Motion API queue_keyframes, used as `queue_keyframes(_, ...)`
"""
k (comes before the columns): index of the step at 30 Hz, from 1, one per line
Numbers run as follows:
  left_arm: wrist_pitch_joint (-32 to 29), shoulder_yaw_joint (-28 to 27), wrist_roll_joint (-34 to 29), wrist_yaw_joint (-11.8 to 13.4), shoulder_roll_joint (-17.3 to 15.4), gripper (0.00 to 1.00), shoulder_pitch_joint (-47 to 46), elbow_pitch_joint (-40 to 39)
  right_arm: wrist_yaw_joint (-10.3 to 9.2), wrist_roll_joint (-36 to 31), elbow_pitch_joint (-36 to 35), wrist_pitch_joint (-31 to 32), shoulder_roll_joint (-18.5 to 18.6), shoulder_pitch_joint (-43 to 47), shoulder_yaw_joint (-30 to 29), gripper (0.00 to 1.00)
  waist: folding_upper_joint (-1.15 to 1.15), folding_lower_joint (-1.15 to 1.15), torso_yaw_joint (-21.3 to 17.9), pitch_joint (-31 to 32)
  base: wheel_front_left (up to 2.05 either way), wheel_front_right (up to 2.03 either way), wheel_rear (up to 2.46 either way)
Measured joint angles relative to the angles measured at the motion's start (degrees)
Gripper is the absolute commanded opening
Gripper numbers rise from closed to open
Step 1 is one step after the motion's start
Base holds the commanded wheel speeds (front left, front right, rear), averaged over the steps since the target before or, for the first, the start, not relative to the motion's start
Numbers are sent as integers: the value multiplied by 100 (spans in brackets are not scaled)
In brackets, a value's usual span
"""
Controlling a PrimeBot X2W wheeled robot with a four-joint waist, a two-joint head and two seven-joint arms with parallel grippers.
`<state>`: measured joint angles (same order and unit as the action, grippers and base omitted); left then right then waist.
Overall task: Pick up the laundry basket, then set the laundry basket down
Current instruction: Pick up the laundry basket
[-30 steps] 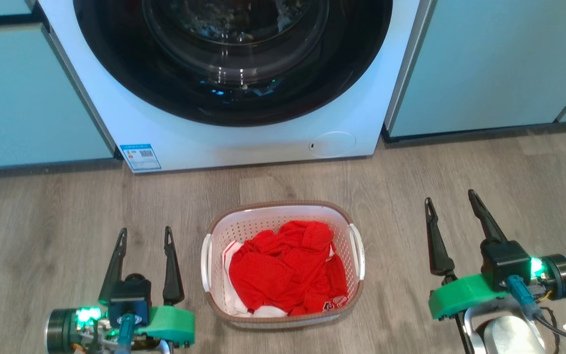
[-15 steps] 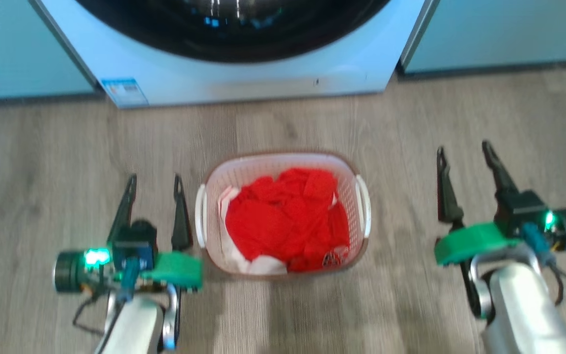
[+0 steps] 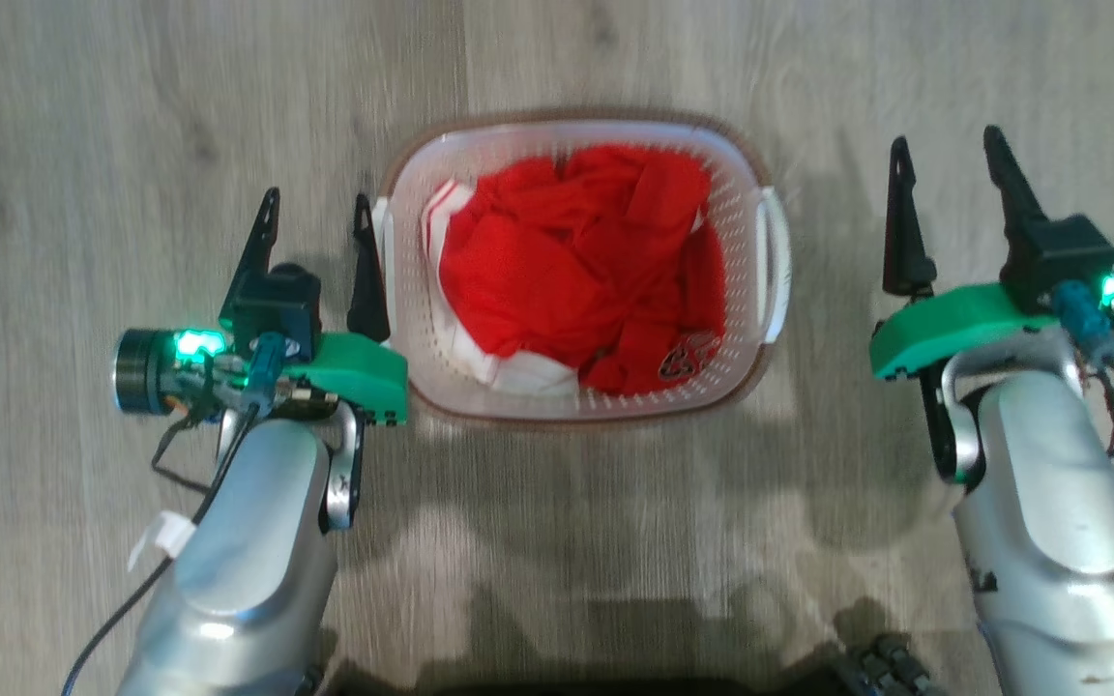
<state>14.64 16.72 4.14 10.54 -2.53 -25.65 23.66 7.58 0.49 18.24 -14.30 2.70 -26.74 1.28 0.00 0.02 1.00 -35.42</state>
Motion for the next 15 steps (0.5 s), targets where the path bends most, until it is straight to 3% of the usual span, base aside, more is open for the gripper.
queue_keyframes(15,7,480,513,-147,58,100,-687,1039,0,87,1237,0,64,-643,90,100,0,-1,281,-1050,0,0,0)
